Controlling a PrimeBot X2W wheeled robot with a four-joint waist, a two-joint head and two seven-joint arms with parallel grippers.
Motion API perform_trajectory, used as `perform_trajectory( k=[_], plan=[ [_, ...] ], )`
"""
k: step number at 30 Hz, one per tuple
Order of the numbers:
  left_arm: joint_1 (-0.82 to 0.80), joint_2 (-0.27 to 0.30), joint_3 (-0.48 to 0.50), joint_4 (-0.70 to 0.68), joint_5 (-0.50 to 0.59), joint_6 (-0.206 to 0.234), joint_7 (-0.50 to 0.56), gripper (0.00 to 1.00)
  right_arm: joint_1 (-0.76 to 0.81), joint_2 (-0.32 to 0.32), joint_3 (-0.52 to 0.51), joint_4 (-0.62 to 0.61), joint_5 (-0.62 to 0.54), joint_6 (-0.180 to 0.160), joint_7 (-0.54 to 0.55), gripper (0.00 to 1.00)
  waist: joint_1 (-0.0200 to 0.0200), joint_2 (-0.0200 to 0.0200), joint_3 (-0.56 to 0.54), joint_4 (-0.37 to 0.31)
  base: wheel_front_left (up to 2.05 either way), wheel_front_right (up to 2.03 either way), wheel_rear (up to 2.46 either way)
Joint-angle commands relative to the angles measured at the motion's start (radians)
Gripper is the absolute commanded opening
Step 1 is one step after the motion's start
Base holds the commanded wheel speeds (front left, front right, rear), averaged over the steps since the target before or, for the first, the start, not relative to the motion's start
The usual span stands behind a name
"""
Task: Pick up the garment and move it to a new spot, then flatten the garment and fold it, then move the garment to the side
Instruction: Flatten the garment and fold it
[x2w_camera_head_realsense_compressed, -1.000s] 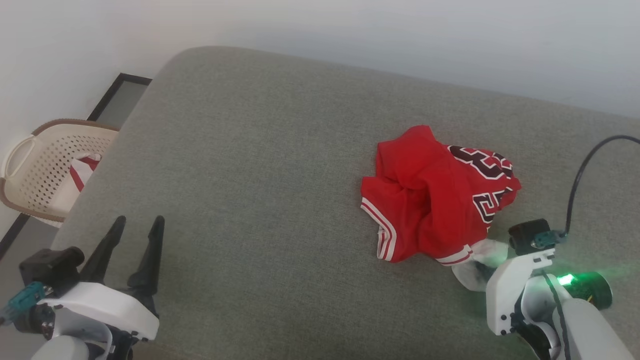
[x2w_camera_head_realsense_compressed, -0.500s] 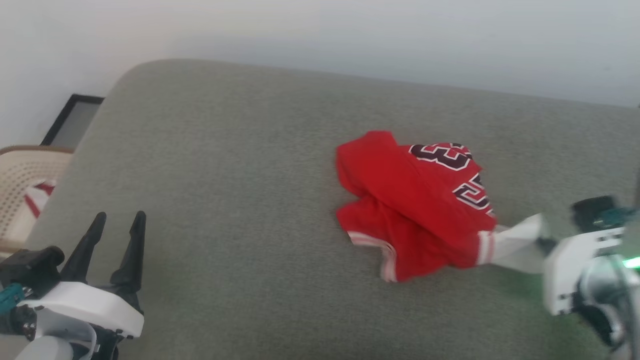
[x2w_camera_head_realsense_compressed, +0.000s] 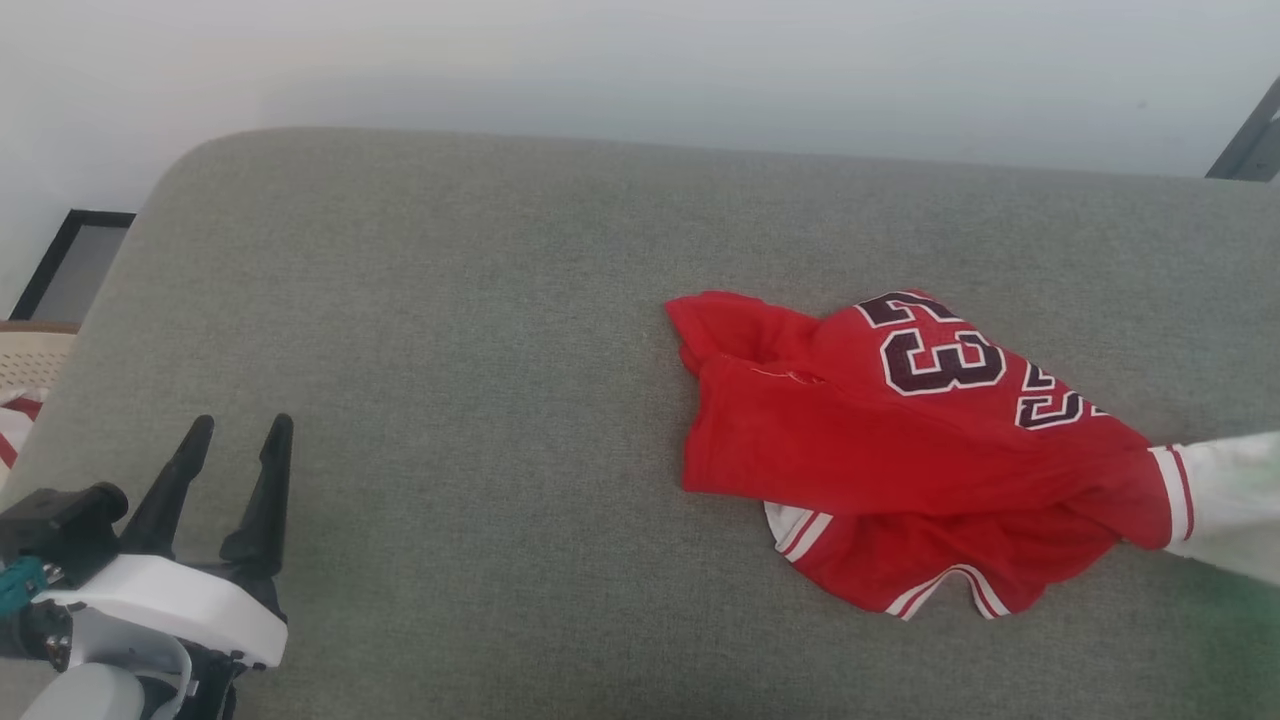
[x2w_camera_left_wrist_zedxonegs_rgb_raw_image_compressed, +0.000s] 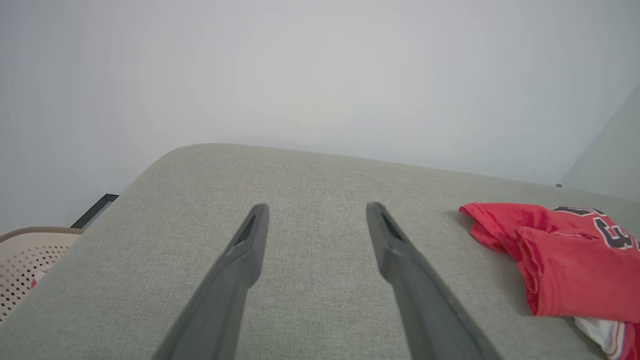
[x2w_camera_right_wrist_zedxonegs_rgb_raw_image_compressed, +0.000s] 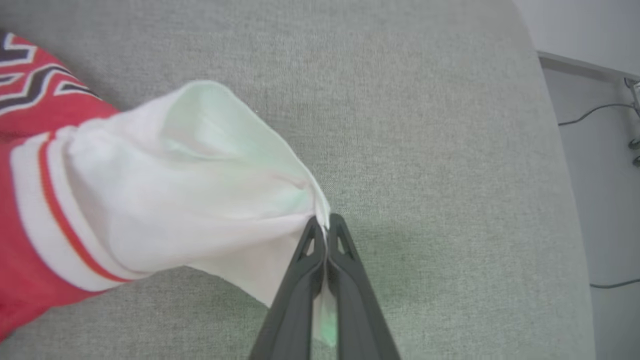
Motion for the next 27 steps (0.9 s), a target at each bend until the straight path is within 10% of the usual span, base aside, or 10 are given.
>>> perform_trajectory(
  k=[1, 5, 8, 10, 11, 12, 27],
  plan=[
    [-0.013, 0.001, -0.005, 0.003, 0.004, -0.004, 0.000, 1.00, -0.012, 0.015, -0.011, 0.032, -0.006, -0.002, -0.010, 0.00, 0.0000, 0.0000, 0.004, 0.002, 0.00, 0.00, 0.00],
    [-0.029, 0.001, -0.013, 0.010, 0.009, -0.010, 0.007, 1.00, -0.044, 0.039, -0.020, 0.130, -0.016, -0.002, -0.049, 0.00, 0.0000, 0.0000, 0.011, 0.009, 0.00, 0.00, 0.00],
    [-0.040, 0.002, -0.020, 0.014, 0.013, -0.015, 0.013, 1.00, -0.072, 0.051, -0.013, 0.203, -0.026, -0.002, -0.071, 0.22, 0.0000, 0.0000, 0.012, 0.013, 0.00, 0.00, 0.00],
    [-0.051, 0.007, -0.024, 0.010, 0.015, -0.018, 0.022, 1.00, -0.091, 0.059, -0.007, 0.241, -0.034, -0.002, -0.083, 0.50, 0.0000, 0.0000, 0.011, 0.013, 0.00, 0.00, 0.00],
    [-0.052, 0.011, -0.026, 0.008, 0.014, -0.019, 0.027, 1.00, -0.099, 0.062, -0.005, 0.255, -0.034, -0.002, -0.091, 0.86, 0.0000, 0.0000, 0.010, 0.011, 0.00, 0.00, 0.00],
    [-0.055, 0.013, -0.028, 0.005, 0.011, -0.020, 0.035, 1.00, -0.107, 0.064, -0.008, 0.269, -0.032, -0.002, -0.099, 1.00, 0.0000, 0.0000, 0.008, 0.009, 0.00, 0.00, 0.00],
    [-0.176, 0.094, -0.079, -0.114, -0.005, -0.051, 0.243, 1.00, -0.158, 0.096, 0.070, 0.176, -0.014, -0.002, -0.235, 1.00, 0.0000, 0.0000, -0.013, -0.117, 0.00, 0.00, 0.00]
  ],
)
